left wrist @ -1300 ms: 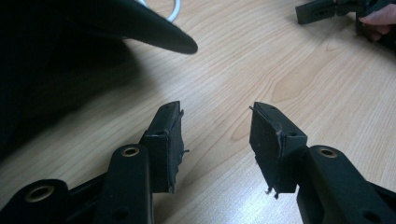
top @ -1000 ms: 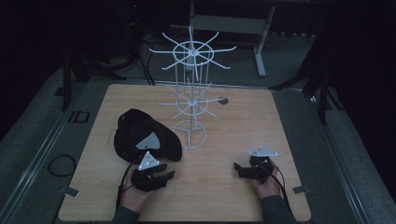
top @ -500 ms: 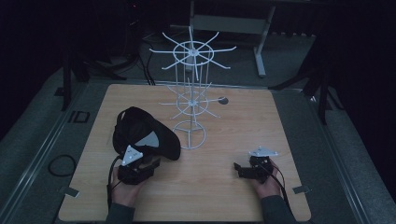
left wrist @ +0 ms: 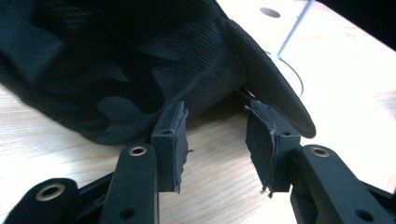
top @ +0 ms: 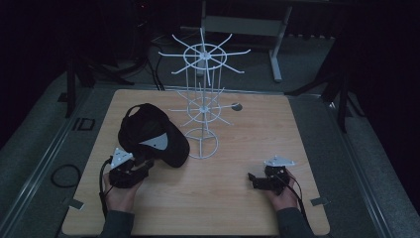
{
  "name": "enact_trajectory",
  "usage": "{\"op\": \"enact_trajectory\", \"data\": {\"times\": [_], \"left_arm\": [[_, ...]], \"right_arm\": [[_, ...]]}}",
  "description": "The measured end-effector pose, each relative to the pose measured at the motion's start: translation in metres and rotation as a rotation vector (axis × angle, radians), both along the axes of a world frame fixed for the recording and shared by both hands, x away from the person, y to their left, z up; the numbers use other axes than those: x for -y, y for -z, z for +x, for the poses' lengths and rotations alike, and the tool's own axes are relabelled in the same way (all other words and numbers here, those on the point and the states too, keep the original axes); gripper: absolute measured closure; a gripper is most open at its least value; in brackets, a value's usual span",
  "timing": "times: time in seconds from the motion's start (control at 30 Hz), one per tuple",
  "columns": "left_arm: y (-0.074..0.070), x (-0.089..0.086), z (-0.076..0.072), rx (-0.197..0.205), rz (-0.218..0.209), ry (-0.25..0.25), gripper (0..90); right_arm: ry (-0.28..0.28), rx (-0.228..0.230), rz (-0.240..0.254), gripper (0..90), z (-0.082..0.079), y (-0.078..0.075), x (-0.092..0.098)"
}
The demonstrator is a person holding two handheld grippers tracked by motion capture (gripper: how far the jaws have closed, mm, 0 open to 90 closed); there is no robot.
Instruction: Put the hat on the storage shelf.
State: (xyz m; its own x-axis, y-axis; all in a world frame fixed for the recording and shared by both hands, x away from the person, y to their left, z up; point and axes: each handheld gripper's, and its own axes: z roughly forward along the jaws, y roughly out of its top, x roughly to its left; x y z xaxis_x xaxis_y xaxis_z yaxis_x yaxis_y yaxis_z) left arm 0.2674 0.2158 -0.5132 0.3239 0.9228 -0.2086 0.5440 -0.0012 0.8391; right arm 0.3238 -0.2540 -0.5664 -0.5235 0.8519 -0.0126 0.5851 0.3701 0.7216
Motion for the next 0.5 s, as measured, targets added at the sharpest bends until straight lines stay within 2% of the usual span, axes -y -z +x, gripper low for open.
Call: {"op": "enact_trajectory", "data": {"times": [0.07,0.2,0.33,0.5], "left_arm": [[0.000,0.001,-0.001,0.000,-0.009,0.009,56.8],[-0.003,0.010,-0.004,0.014,-0.001,0.055,55.9],[-0.005,0.016,-0.007,0.020,0.000,0.078,54.7],[-0.003,0.023,-0.004,-0.003,-0.012,0.091,51.1]], "right_arm": [[0.000,-0.001,0.000,13.0,0.000,0.000,0.000],[0.001,-0.001,0.000,13.0,0.000,0.000,0.000],[0.000,0.001,0.000,13.0,0.000,0.000,0.000],[0.000,0.000,0.000,13.0,0.000,0.000,0.000]]}}
